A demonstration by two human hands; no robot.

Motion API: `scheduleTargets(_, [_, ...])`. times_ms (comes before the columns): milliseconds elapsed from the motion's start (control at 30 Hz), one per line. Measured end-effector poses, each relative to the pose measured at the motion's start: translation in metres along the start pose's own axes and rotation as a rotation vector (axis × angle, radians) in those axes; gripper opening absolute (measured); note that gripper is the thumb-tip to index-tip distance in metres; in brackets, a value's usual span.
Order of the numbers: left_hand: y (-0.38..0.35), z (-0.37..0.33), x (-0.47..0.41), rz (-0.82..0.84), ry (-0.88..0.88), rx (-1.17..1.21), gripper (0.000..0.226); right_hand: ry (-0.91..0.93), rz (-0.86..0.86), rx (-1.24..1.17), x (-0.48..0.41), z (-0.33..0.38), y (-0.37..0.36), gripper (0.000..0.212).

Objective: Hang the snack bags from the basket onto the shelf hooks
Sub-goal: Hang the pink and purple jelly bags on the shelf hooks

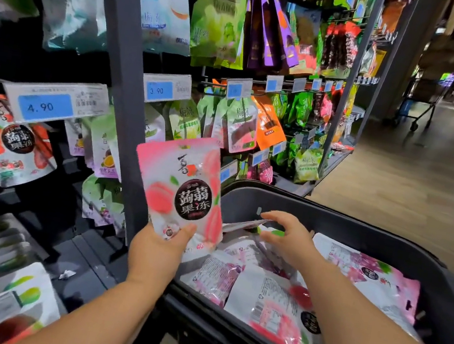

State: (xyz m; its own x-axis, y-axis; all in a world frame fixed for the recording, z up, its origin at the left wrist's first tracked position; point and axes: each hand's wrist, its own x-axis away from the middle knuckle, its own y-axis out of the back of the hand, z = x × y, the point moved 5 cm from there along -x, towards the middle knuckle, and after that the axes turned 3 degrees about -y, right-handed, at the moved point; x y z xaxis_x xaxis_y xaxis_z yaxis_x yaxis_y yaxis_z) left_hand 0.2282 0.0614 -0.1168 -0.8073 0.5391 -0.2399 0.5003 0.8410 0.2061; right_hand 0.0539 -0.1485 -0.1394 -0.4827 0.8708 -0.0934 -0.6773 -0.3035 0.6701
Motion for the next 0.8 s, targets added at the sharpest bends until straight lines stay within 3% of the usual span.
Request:
scheduleTargets(167, [-0.002, 0.007, -0.002, 0.024, -0.009, -0.016, 0.017, -0.050, -0.131, 0.087, -0.002, 0.009, 0.001, 0.013])
scheduleTargets(300, [-0.002, 0.009, -0.002, 0.026, -0.020, -0.025, 0.016, -0.040, -0.130, 0.091, -0.001, 0.013, 0.001, 0.013])
scheduleTargets(467, [-0.002, 0.011, -0.004, 0.015, -0.016, -0.048, 0.018, 0.027, -0.188, -0.141, 0.000, 0.020, 0.009, 0.018])
scheduleTargets(700, [-0.003, 0.016, -0.004, 0.038, -0.016, -0.068, 0.018, 0.248, -0.386, -0.301, 0.014, 0.051, 0.053, 0.015])
scheduleTargets(800, [-0.004, 0.016, -0.005, 0.033, -0.010, -0.093, 0.030, 0.317, -0.502, -0.329, 0.021, 0.060, 0.074, 0.021])
